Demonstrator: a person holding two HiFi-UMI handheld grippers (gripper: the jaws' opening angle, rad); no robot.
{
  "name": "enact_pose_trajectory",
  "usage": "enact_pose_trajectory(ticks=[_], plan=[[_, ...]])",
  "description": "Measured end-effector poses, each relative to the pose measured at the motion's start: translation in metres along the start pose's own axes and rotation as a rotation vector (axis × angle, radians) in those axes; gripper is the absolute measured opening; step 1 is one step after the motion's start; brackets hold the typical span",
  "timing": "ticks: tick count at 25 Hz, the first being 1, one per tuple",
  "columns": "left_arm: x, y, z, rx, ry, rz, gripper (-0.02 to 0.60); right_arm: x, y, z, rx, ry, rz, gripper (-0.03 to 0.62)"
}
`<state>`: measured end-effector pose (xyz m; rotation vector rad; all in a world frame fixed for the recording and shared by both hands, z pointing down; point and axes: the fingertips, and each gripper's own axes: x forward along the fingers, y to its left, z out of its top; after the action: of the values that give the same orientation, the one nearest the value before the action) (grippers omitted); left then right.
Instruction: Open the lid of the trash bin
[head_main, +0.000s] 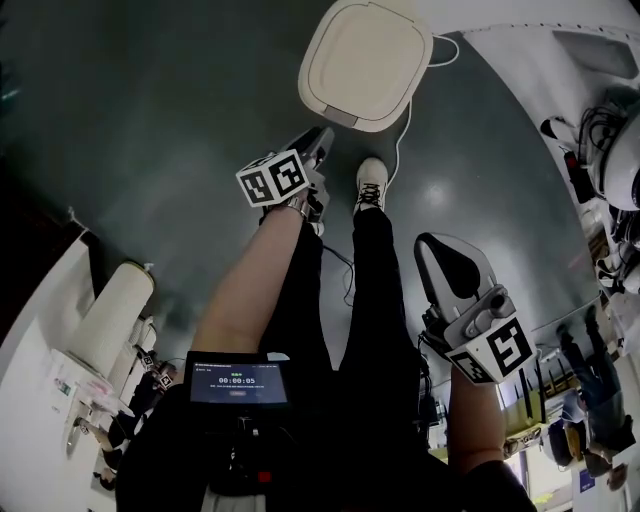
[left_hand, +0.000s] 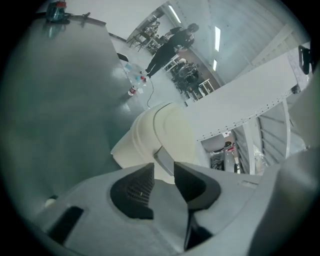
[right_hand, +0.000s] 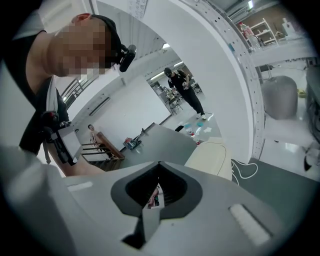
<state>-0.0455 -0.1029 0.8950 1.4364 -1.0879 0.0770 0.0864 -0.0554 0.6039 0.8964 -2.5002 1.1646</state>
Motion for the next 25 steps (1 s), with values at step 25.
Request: enact_pose_trajectory(ticks=[25], plan=[[0.027,0.028,-0.007,-0.012,0.037,0.066,0.183,-0.004,-0.028,-0.021,0.066,0.0,-0.004,0.009]])
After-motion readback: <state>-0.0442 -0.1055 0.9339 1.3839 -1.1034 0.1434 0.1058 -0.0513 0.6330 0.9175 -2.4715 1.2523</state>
